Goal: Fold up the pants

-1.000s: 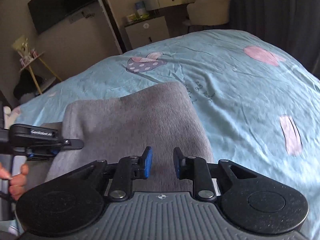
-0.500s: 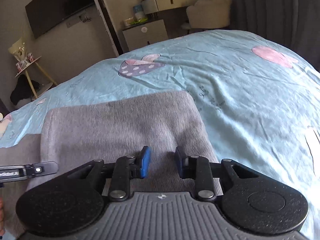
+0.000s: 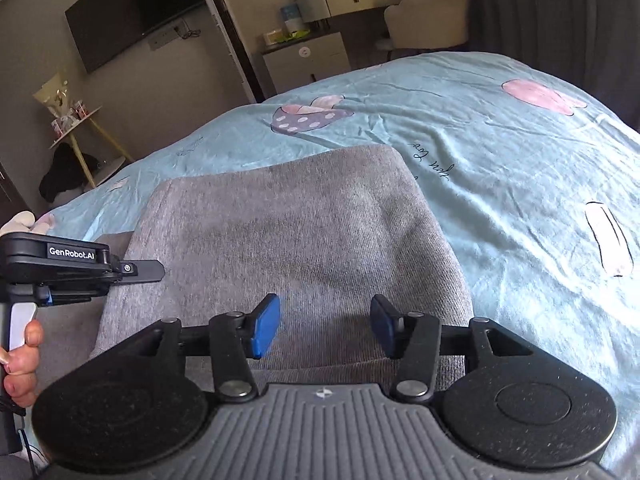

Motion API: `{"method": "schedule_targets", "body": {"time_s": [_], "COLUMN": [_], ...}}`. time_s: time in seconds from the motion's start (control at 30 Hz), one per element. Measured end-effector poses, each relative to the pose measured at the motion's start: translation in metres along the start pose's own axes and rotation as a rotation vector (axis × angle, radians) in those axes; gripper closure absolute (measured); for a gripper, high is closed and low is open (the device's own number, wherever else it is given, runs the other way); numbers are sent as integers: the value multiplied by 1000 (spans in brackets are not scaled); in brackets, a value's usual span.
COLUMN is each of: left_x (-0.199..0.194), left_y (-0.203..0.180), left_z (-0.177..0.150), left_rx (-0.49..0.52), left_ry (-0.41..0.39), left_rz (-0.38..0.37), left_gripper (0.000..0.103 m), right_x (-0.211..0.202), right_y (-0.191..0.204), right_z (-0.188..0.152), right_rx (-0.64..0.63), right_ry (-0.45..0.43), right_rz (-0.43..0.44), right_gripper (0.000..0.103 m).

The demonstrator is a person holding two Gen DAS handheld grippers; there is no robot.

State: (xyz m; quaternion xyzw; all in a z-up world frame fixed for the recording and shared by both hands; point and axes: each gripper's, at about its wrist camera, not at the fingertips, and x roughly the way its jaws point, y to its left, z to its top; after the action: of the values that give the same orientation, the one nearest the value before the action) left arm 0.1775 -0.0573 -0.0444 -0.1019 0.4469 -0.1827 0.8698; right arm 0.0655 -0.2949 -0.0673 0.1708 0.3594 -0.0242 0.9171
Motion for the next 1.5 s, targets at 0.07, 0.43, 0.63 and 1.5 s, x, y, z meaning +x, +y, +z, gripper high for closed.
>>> {"method": "schedule_targets", "body": {"time_s": [0.07, 0.43, 0.63, 1.5], "left_x": [-6, -14, 5, -44], "left_y": [-1, 26, 51, 73], "left_z": [2, -11, -51, -55], "left_rx": [8, -102, -278, -185], "left_ry": [-5, 14, 105, 31], "left_rz": [-2, -7, -176, 10], "left_gripper": [88, 68, 61, 73], "right_x": [-2, -3, -2, -6], "right_y": [1, -20, -17, -8], "right_z": [0, 1, -1, -5], "right_rx": [1, 109, 96, 69], "right_ry": [-2, -3, -5, -14], "right_rz": [-4, -27, -20, -35], "right_gripper": [53, 51, 45, 40]}}
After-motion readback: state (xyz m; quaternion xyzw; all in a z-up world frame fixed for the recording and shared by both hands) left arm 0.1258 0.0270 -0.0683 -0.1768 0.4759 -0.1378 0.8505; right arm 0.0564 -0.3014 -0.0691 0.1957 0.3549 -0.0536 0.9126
